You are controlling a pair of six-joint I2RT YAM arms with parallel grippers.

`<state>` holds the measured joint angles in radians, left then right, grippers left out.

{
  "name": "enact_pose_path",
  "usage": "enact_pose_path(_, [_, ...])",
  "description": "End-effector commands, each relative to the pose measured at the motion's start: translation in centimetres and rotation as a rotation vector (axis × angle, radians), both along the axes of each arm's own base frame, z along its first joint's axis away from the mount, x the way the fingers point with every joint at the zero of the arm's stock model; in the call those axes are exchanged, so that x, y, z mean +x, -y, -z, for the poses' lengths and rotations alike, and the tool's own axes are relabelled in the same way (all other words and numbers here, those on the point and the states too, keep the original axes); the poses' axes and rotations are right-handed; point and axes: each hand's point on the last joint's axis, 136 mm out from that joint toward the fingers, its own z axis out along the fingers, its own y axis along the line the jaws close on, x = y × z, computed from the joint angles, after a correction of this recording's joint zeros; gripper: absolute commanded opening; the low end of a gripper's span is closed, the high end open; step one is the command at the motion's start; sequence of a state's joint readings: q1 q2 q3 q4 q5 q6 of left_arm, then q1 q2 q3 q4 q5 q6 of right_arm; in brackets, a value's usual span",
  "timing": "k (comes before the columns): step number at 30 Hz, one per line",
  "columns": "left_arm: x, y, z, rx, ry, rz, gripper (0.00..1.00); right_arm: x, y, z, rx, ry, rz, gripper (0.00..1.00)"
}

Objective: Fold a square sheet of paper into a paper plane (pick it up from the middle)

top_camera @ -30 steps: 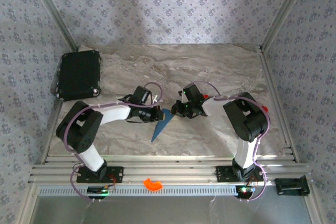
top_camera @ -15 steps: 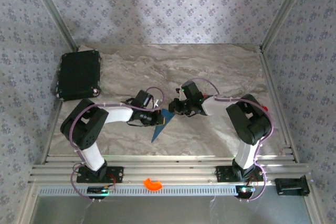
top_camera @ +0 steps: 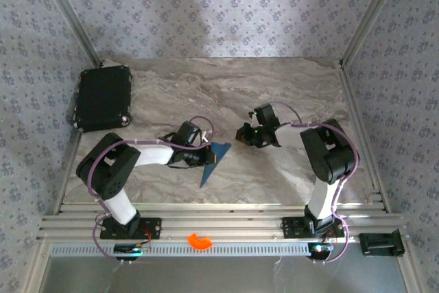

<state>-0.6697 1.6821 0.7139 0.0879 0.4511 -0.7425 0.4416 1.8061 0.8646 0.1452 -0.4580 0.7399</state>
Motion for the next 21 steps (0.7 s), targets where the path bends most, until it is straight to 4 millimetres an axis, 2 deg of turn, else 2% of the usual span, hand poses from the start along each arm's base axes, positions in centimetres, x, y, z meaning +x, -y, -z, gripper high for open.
enact_pose_path(1, [-0.4, -0.5, -0.3, 0.024, 0.000, -0.046, 0.04, -0.6, -1.0, -2.8, 0.020, 0.065, -0.036, 0.13])
enact_pose_path(6, [0.7, -0.5, -5.4, -0.013, 0.117, -0.068, 0.14, -3.3, -2.1, -2.9, 0.029, 0.062, -0.049, 0.24])
enact_pose_path(8, [1.2, -1.6, -7.1, -0.002, 0.171, -0.091, 0.19, -4.6, -2.5, -2.6, 0.031, 0.055, -0.047, 0.28])
enact_pose_path(10, [1.8, -3.1, -7.8, 0.002, 0.190, -0.126, 0.25, -5.5, -3.1, -2.4, 0.037, 0.050, -0.054, 0.30])
enact_pose_path(14, [2.5, -5.6, -6.3, -0.001, 0.112, -0.171, 0.28, -6.8, -4.4, -1.9, 0.033, 0.035, -0.078, 0.32])
enact_pose_path(17, [2.5, -5.3, -5.2, -0.028, 0.052, -0.136, 0.28, -7.2, -5.1, -1.8, 0.028, 0.030, -0.087, 0.32])
enact_pose_path(21, [2.5, -4.1, -4.1, -0.059, 0.002, -0.090, 0.28, -7.5, -5.0, -1.2, -0.002, 0.015, -0.089, 0.32])
